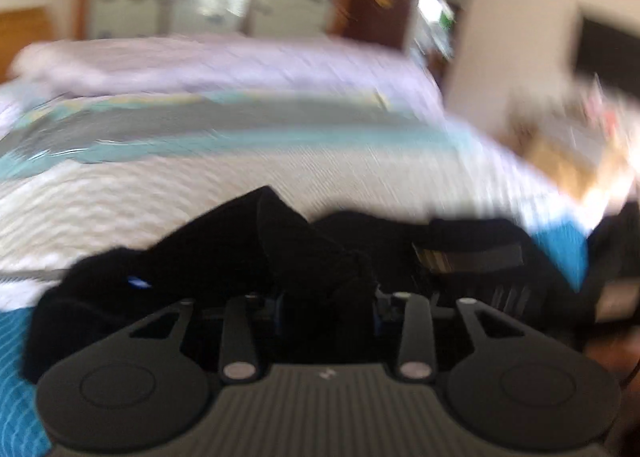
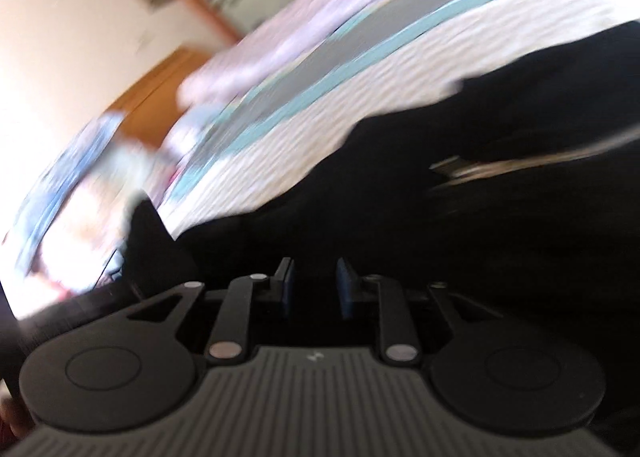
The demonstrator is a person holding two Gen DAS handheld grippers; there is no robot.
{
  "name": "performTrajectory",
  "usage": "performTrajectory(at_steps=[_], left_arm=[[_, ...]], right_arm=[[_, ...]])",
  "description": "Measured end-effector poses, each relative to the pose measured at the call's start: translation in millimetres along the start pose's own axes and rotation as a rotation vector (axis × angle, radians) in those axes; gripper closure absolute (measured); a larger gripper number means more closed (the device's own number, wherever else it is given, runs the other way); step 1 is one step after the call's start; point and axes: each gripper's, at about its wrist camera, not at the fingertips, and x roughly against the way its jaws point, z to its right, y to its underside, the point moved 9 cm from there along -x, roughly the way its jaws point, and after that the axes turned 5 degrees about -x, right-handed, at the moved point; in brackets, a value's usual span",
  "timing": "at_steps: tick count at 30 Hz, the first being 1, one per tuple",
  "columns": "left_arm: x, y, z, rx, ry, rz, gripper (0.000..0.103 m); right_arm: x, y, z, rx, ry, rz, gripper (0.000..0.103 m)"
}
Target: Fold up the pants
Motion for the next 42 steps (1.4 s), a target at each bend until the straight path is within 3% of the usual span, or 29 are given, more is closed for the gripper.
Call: performTrajectory(at_steps=[2, 4, 7, 8, 10, 13, 17, 19, 23, 25, 28, 32, 36, 38, 39, 40, 41, 42], left_arm=[[-23, 17, 16, -0.058, -0.006, -0.097, 0.046], [-30, 29, 14, -0.044, -0.035, -0.167, 0.045], [2, 24, 2, -0.018, -0.02, -0.097, 0.034], [19, 22, -5, -0.012, -0.025, -0.059, 0.024], [51, 21, -23, 0.01, -0.038, 0.006, 0.021], [88, 24, -63, 0.063, -0.086, 0.059, 0.02], [104, 26, -126, 0.093, -0.28, 0.065, 0.02], [97, 28, -145, 0.072, -0.33, 0.029, 0.021], [62, 19, -138, -0.132, -0.314, -0.011, 0.021], [42, 24, -138, -0.203, -0.312, -0.057, 0.023], [26, 35, -149, -0.18, -0.285, -0.103, 0.037], [35, 48, -163, -0.113, -0.274, -0.081, 0.035], [46, 57, -168, -0.073, -0.271, -0.065, 0.032], [44, 61, -172, -0.05, -0.267, -0.067, 0.034], [43, 63, -173, -0.034, -0.257, -0.064, 0.054], [41, 64, -173, -0.017, -0.234, -0.069, 0.07], [38, 64, -173, 0.005, -0.21, -0.076, 0.083], [41, 63, -171, 0.022, -0.19, -0.056, 0.089]], right_arm=[[10, -1, 13, -0.038, 0.007, 0.026, 0.076], [10, 2, 10, -0.052, -0.01, 0.015, 0.076], [-1, 3, -14, -0.017, -0.089, -0.012, 0.068], [-3, 4, -23, -0.007, -0.123, -0.022, 0.064], [-4, 5, -37, 0.007, -0.202, -0.042, 0.047], [-6, 10, -60, 0.099, -0.263, -0.064, 0.04], [-7, 21, -84, 0.302, -0.248, -0.076, 0.039], [-7, 23, -92, 0.4, -0.224, -0.064, 0.028], [-25, 30, -101, 0.691, -0.102, -0.06, 0.027], [-31, 34, -102, 0.783, -0.087, -0.086, 0.027], [-51, 43, -109, 0.879, -0.099, -0.142, 0.027], [-65, 59, -139, 1.043, -0.086, -0.149, 0.026], [-112, 83, -155, 1.288, 0.028, -0.197, 0.025], [-134, 89, -155, 1.38, 0.077, -0.215, 0.035], [-145, 86, -153, 1.402, 0.102, -0.219, 0.076], [-152, 77, -156, 1.368, 0.111, -0.232, 0.088], [-158, 61, -161, 1.248, 0.093, -0.252, 0.088], [-163, 39, -165, 1.086, 0.067, -0.257, 0.089]])
